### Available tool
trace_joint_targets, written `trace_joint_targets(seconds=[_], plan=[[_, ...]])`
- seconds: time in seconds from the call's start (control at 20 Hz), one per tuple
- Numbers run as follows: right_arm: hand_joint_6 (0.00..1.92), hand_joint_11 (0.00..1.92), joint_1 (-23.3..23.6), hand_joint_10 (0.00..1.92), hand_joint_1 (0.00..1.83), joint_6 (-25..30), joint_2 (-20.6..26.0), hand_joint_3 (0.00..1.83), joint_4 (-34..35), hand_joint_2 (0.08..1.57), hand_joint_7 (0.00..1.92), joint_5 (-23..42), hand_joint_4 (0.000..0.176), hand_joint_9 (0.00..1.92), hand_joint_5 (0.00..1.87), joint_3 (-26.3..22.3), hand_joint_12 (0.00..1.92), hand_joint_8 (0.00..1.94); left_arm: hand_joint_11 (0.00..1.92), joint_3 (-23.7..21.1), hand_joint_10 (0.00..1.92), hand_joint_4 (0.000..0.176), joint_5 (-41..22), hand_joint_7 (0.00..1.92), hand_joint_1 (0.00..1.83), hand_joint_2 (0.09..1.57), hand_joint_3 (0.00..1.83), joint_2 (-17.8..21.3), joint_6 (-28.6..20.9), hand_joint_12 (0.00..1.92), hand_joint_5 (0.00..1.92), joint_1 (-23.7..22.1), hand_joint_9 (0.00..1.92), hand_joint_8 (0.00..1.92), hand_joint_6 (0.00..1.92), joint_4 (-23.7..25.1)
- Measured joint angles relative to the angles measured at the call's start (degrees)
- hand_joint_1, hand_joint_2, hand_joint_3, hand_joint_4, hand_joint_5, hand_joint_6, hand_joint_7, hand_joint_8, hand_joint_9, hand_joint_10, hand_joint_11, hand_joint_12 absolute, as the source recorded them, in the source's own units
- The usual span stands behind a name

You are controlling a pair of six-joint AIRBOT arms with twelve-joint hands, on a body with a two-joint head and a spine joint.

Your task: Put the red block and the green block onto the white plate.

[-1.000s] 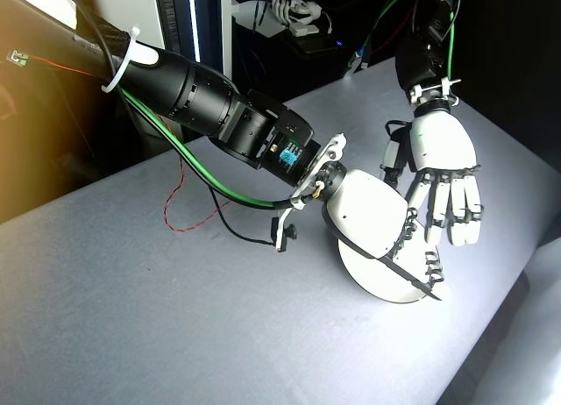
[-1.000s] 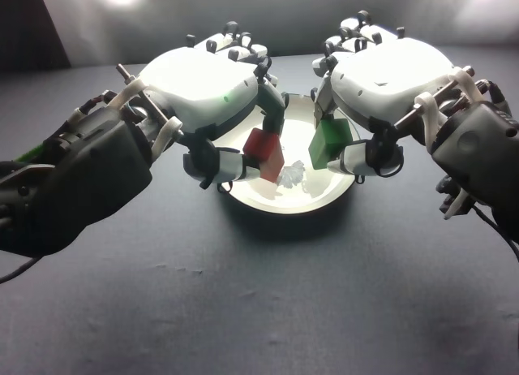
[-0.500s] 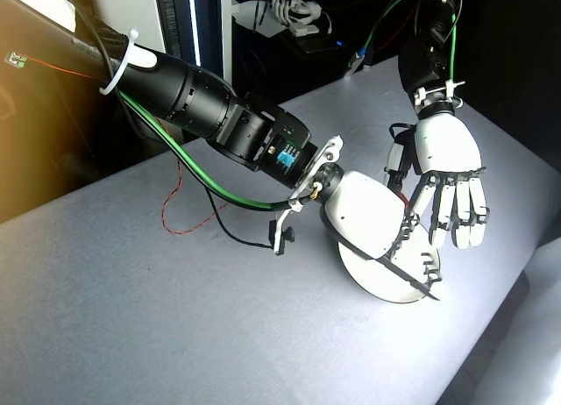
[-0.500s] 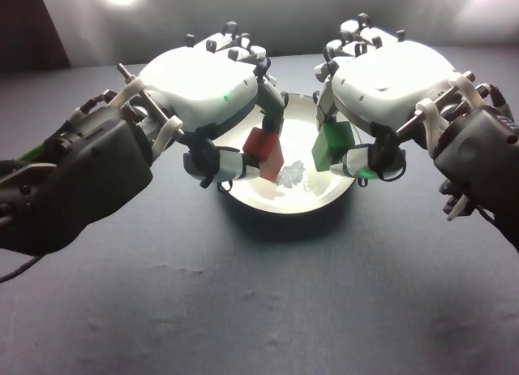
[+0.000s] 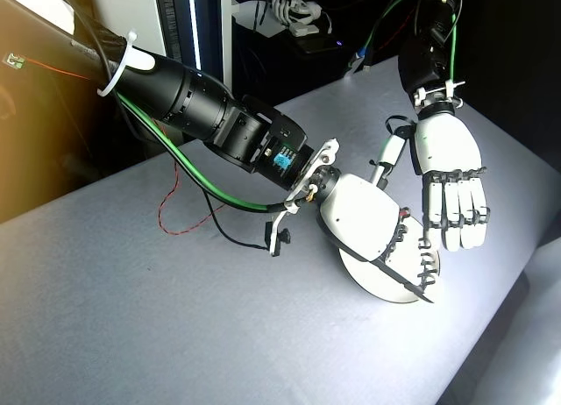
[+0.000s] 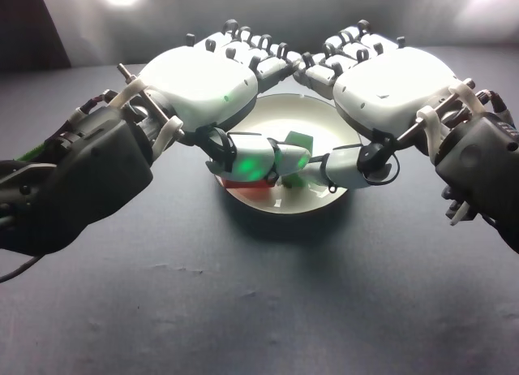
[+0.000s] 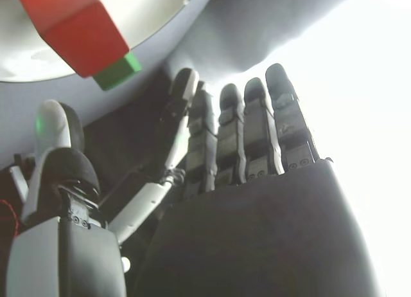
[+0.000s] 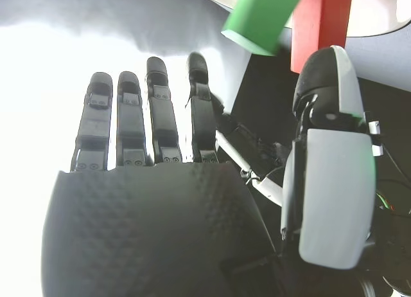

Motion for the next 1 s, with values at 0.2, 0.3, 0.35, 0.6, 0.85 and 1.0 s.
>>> trace_joint_targets(seconds=[0.2,0.3,0.35,0.6,0.85,1.0], plan=[[0.0,0.0,0.11,0.0,0.45,0.0,0.0,0.0,0.02,0.96,0.08,-0.09,0.0,0.04,0.07,0.0,0.0,0.0,0.0,-1.99,0.0,0.0,-0.17,0.12,0.17,1.17,0.01,1.38,-0.02,0.25,0.15,0.02,0.07,0.0,0.0,0.26],[0.0,0.0,1.2,0.0,0.35,0.07,0.44,0.0,0.04,0.98,0.05,-0.46,0.0,0.02,0.06,-0.02,0.0,0.0,0.0,-3.98,0.0,0.0,1.49,0.1,0.08,1.2,0.01,3.13,-0.81,0.19,0.13,0.37,0.06,0.0,0.0,1.42],[0.0,0.01,2.19,0.0,0.33,0.37,1.16,0.0,-0.09,0.97,0.05,-0.74,0.0,0.02,0.06,-0.2,0.0,0.0,0.0,-5.35,0.0,0.0,2.93,0.09,0.02,1.21,0.01,4.37,-1.6,0.15,0.12,0.81,0.05,0.0,0.0,2.49],[0.01,0.03,7.13,0.01,0.28,2.93,9.16,0.0,-0.79,0.93,0.07,-9.86,0.0,0.02,0.09,-1.05,0.01,0.01,0.0,-14.32,0.0,0.0,6.25,0.04,0.0,1.22,0.0,12.02,-5.33,0.01,0.08,4.15,0.01,0.0,0.0,6.25],[0.0,0.0,10.34,0.01,0.21,18.25,16.92,0.01,-22.29,1.0,0.16,-27.96,0.0,0.12,0.18,-2.71,0.37,0.0,0.0,-21.9,0.01,0.0,10.03,0.16,0.0,1.26,0.0,20.52,-16.02,0.23,0.2,6.25,0.12,0.01,0.01,19.32],[0.01,0.0,7.21,0.02,0.26,40.57,22.03,0.0,-56.5,1.08,0.37,-24.28,0.0,0.32,0.35,-5.62,0.75,0.01,0.0,-24.81,0.01,0.0,9.99,0.41,0.0,1.31,0.0,23.58,-22.47,0.61,0.41,7.54,0.33,0.0,0.0,25.97]])
